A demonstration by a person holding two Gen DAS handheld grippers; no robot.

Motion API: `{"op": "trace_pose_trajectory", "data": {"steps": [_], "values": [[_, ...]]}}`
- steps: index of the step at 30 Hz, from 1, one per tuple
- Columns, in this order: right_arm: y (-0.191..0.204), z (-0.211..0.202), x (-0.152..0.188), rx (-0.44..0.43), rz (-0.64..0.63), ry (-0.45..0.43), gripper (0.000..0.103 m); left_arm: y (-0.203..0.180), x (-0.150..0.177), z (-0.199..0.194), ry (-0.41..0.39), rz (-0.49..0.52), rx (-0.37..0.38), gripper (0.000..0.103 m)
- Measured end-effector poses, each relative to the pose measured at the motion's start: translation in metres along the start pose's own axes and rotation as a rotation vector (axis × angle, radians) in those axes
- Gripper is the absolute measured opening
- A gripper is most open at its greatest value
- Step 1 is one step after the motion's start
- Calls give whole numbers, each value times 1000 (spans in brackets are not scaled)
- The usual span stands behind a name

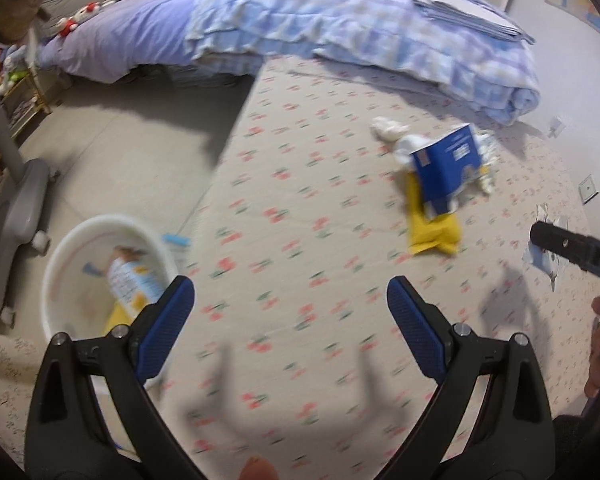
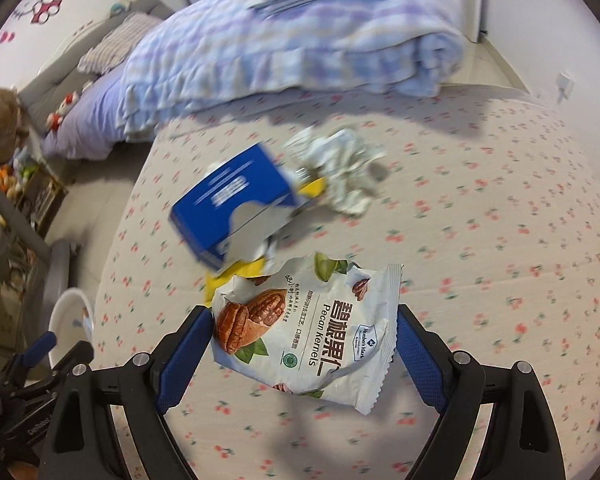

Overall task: Collect trash
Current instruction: 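Grasp the blue tissue box with the left tool while the right tool holds the bag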

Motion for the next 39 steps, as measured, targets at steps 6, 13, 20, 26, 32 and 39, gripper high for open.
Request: {"op": "trace_pose_trajectory", "data": {"steps": [6, 13, 20, 26, 32, 39], "values": [[-47, -14, -6, -2, 70, -23, 91, -48, -23, 9, -59, 53, 56, 97], [-92, -16, -8, 16, 118, -17, 91, -85, -41, 33, -108, 69, 121, 97], [-122, -18, -9, 29, 144, -12, 91, -93, -58, 48, -137, 8, 220, 87], [-132, -15, -7, 34, 147, 1, 91, -97, -61, 60, -112, -7, 274, 46], [-134, -15, -6, 38, 147, 0, 91, -102, -56, 51, -114, 32, 312, 22], [-126, -21, -5, 23, 138, -16, 91, -100, -45, 27, -131, 71, 336, 0]]}}
Point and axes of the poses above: each gripper's, at about its wrist camera, not at the fingertips, and z roughly the way its jaws point, y to its left, x to its underside, the point moved 4 cm from there along z, roughly the way its jaws point, and after that the axes turned 15 degrees about y, right-handed, at the moved point
